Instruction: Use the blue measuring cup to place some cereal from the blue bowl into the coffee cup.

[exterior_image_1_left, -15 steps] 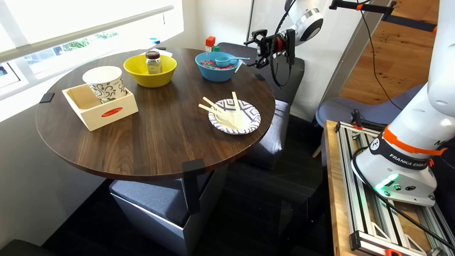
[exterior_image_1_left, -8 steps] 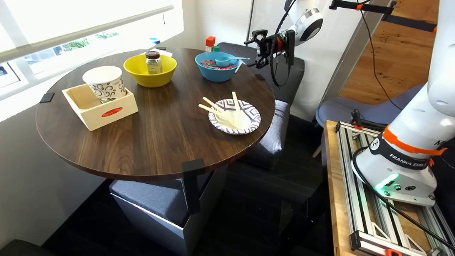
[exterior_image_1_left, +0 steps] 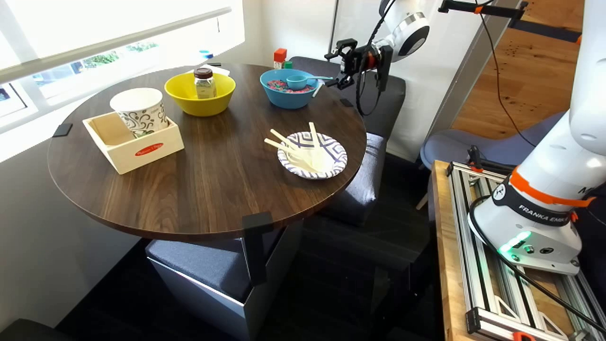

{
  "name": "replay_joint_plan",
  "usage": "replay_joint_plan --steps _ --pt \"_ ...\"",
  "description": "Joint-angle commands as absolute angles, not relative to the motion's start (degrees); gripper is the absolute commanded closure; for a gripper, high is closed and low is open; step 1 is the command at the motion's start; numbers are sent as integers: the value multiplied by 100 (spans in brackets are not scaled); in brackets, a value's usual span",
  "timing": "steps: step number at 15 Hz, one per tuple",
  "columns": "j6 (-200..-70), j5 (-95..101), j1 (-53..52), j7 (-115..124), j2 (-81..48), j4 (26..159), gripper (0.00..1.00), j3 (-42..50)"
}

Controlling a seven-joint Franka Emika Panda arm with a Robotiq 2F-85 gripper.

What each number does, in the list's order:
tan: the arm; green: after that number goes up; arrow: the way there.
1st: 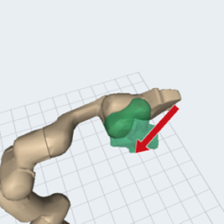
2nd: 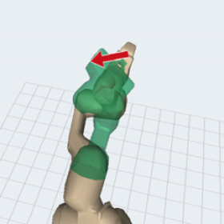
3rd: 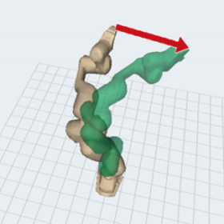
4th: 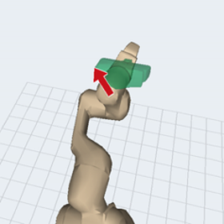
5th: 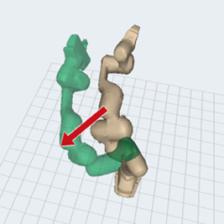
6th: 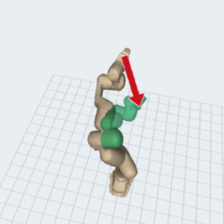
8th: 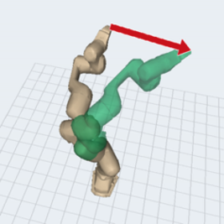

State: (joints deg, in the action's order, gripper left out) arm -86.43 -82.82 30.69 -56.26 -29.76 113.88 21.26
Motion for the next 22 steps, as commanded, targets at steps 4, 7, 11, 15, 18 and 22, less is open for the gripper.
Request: replay_joint_plan --steps 4,7,11,15,18,22 --pt "-8714 -8697 2983 -6078 -3106 11354 30 2068" --pt "-8810 -8603 2902 -6057 -3159 11323 50 2088" --pt "-8951 -8486 2866 -5936 -3269 11277 35 2132" --pt "-8952 -8489 2922 -5872 -3322 11237 36 2147" --pt "-8772 -8248 2950 -5743 -3291 11227 40 2176" --pt "-8601 -7813 2969 -5700 -3242 11234 34 2174"
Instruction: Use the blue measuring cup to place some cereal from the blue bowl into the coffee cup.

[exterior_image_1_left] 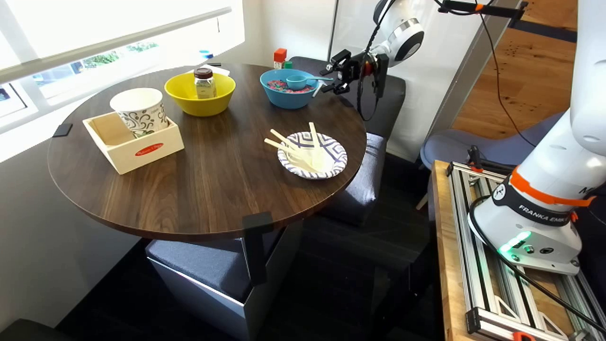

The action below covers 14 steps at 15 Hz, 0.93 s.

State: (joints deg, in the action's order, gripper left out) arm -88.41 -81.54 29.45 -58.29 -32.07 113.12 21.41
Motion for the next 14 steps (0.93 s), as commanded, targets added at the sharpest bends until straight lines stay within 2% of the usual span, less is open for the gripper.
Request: replay_joint_plan --steps 1,2,5,11,13,14 --pt "-8487 -7715 2998 -5705 -3233 11229 33 2155" --pt "-8371 -7694 3030 -5740 -3220 11228 35 2133" --pt "-7922 -7838 3144 -5685 -3245 11166 33 2090" --pt "-7766 -7898 3172 -5595 -3298 11069 50 2125" --pt "-7853 -7918 3142 -5573 -3295 11063 45 2126" --pt "-7915 -7932 3127 -5559 -3299 11067 39 2134"
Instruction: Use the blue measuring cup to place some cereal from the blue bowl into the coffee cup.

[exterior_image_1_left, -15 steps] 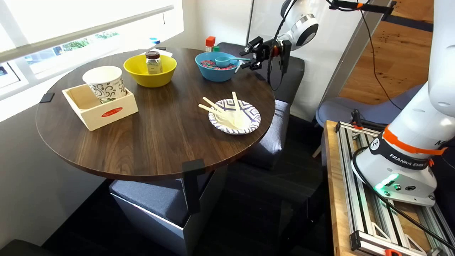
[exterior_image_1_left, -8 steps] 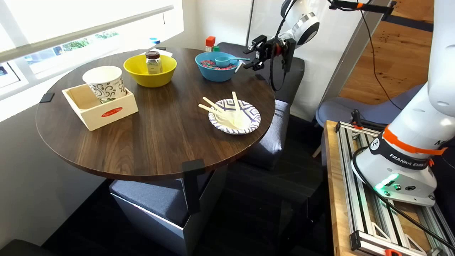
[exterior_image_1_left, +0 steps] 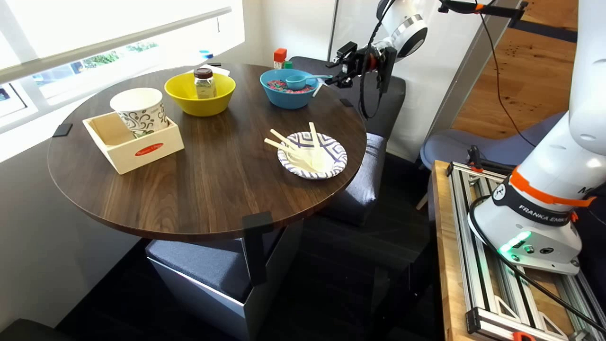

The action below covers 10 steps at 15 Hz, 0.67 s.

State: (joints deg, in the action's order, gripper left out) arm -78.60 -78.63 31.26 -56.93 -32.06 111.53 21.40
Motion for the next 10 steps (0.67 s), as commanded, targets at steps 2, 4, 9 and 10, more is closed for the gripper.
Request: replay_joint_plan --steps 2,4,9,10 --pt "-7973 -7960 3108 -5503 -3302 11065 30 2133" --pt "-8036 -8052 3096 -5463 -3297 11079 32 2123" --pt "-8188 -8343 3068 -5407 -3297 11117 36 2113" --pt "-8223 -8382 3054 -5395 -3303 11113 37 2118"
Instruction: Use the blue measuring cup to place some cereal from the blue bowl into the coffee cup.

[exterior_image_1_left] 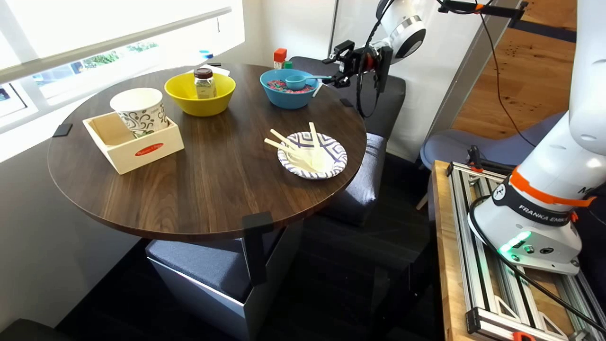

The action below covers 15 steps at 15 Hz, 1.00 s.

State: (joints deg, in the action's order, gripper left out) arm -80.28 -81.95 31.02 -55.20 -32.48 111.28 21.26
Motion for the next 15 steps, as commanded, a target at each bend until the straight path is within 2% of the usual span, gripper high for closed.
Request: replay_joint_plan --steps 1,2,3,8,15 --pt "-8258 -8406 3045 -5383 -3309 11109 39 2122" --pt "-8302 -8435 3035 -5381 -3314 11109 41 2124" --pt "-8354 -8456 3024 -5370 -3322 11106 58 2125" --pt "-8501 -8489 3012 -5421 -3267 11140 98 2130" --pt "-8643 -8060 2855 -6029 -2510 11578 98 2284"
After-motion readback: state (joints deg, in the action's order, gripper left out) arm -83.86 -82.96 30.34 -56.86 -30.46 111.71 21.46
